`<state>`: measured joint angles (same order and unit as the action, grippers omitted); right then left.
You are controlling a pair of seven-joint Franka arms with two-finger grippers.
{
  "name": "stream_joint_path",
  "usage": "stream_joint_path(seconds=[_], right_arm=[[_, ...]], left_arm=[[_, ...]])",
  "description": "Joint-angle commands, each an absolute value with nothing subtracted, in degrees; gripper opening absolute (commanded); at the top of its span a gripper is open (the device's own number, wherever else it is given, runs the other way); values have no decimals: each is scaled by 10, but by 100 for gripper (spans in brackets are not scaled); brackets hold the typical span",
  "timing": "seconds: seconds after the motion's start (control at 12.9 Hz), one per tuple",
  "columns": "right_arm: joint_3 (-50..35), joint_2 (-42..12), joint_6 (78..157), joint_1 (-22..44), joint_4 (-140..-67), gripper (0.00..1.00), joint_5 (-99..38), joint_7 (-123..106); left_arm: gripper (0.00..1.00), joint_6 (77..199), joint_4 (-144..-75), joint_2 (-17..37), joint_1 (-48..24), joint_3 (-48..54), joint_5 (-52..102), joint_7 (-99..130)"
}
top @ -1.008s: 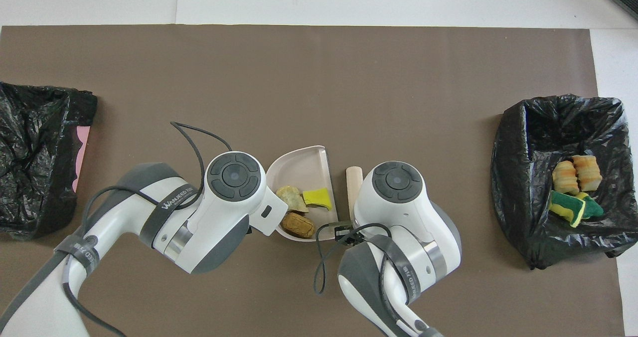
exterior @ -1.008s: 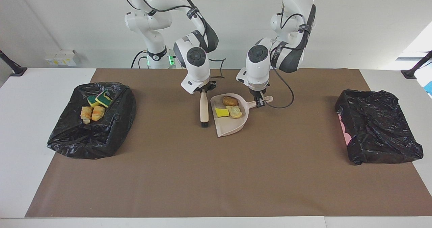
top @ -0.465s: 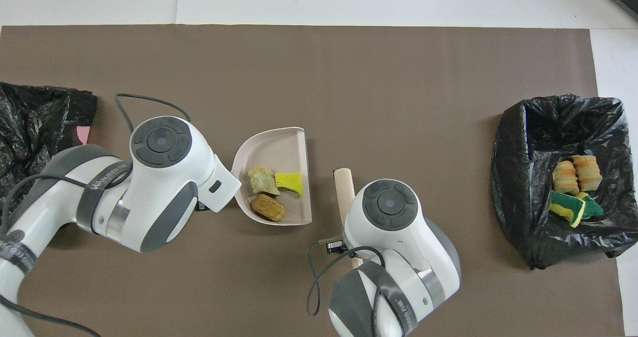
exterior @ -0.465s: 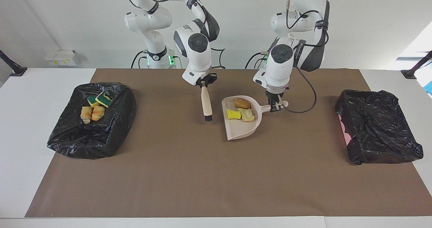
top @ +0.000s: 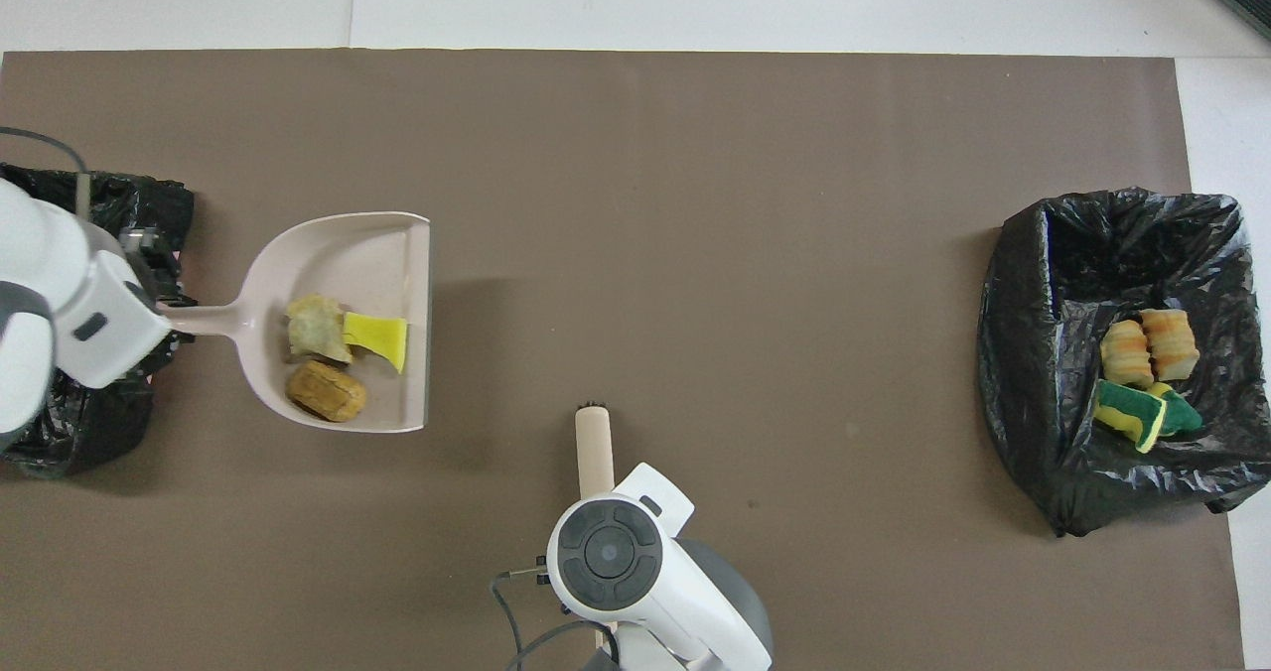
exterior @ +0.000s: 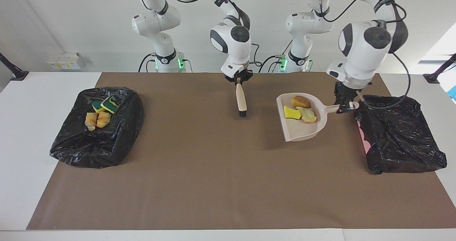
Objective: Sweep and dump trash in bin
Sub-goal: 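Carry the loaded dustpan to the nearer black bag with the left gripper, then tip the dustpan over the black bag with the left gripper, then lay the brush on the mat with the right gripper and withdraw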
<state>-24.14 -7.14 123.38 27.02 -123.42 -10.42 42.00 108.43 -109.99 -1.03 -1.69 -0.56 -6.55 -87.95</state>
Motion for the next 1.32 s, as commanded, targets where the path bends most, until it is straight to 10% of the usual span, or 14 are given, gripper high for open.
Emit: stream_joint_path(seconds=[0.0,0.23,0.31,0.39,1.24], right_arm=[[-241,-97,1241,279,-1219,0,-120,429],[-241,-98,1241,283,-1220,0,-125,438],[-241,-98,1242,280,-1222,28,-126,443],[-241,-98,1243,280,-1222,99,-125,443],[-236,-43,1045,193,-1094,100,-113,393]], left_arm=[[0,1060,-1042,7,-18,-116,-30,-937],[0,1067,-993,41,-17,-214,-19,-1034],[0,1072,-966,53,-16,-239,-21,-1064],[0,1083,-947,70,-9,-255,-25,-1085],[0,1259,-939,104,5,-283,-368,-965]])
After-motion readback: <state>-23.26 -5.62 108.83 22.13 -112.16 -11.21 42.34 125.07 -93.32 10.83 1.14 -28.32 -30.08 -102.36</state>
